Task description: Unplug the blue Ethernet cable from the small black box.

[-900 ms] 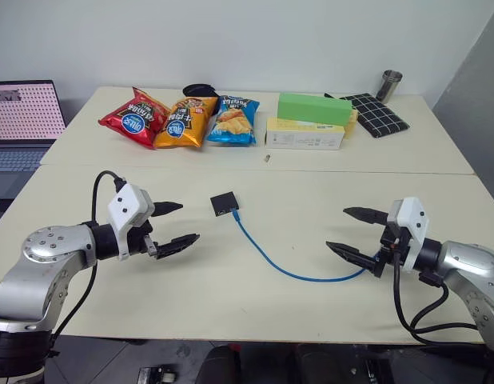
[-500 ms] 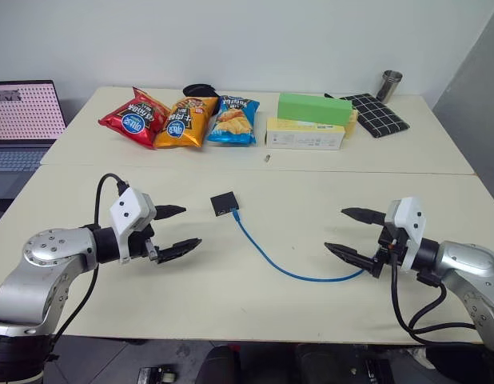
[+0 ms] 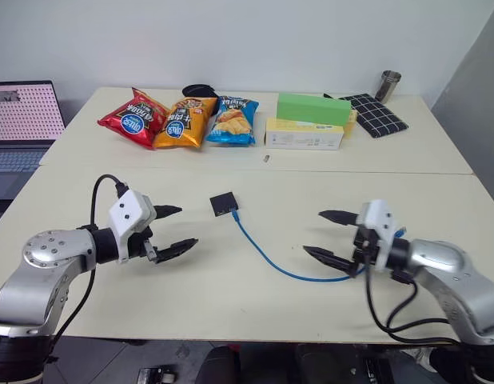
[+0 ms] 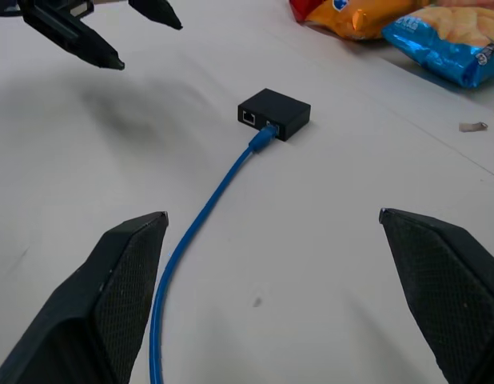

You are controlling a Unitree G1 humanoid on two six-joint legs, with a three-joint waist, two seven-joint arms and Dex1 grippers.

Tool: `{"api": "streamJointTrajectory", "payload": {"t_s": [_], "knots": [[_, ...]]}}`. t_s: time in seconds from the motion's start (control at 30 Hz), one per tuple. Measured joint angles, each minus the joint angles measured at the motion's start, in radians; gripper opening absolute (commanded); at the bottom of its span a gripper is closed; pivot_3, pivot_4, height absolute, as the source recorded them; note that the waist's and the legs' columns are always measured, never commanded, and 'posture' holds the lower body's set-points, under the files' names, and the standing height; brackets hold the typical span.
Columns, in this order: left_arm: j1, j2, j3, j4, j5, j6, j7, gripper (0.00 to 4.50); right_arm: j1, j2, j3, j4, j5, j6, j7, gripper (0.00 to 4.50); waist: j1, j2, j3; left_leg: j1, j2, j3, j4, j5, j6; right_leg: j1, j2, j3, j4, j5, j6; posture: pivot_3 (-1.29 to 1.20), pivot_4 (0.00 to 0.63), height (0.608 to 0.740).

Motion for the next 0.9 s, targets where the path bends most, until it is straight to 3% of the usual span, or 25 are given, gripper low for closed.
{"api": "streamJointTrajectory", "payload": {"t_s": [0.2,0.33,0.47,0.57,0.9], "knots": [[-0.002,0.017,-0.003,0.042,0.014,-0.036,-0.046,4.43,-0.161,0.256,0.227,0.197,-0.154,-0.007,-0.111,4.5,-0.002,0.0,0.0,-0.002,0.0,0.001,0.0,0.002,-0.003,-0.004,0.0,0.0,0.002,0.0,0.0,0.0,0.15,0.74],[-0.001,0.019,-0.003,0.051,0.018,-0.041,-0.06,4.43,-0.24,0.409,0.301,0.391,-0.27,-0.047,-0.216,4.5,-0.003,-0.001,0.0,-0.002,0.0,0.001,0.0,0.002,-0.003,-0.005,0.0,0.0,0.003,0.0,0.0,0.0,0.15,0.74],[0.0,0.021,-0.002,0.052,0.019,-0.048,-0.061,4.43,-0.274,0.488,0.33,0.503,-0.335,-0.069,-0.284,4.5,-0.002,-0.001,0.0,-0.003,0.0,0.001,0.0,0.002,-0.003,-0.005,-0.001,0.0,0.003,0.0,0.0,0.0,0.15,0.74],[-0.002,0.021,-0.002,0.053,0.02,-0.052,-0.06,4.5,-0.332,0.559,0.316,0.631,-0.381,-0.072,-0.358,4.04,-0.007,-0.001,0.0,-0.002,0.0,0.001,0.0,0.002,-0.003,-0.006,0.0,0.0,0.004,0.0,0.0,0.0,0.15,0.74],[-0.003,0.019,-0.002,0.054,0.025,-0.063,-0.055,4.5,-0.367,0.606,0.256,0.71,-0.423,-0.077,-0.438,1.42,-0.01,-0.001,-0.001,-0.003,0.001,0.001,-0.001,0.002,-0.003,-0.007,-0.001,-0.001,0.005,0.0,0.0,0.0,0.15,0.74]]}}
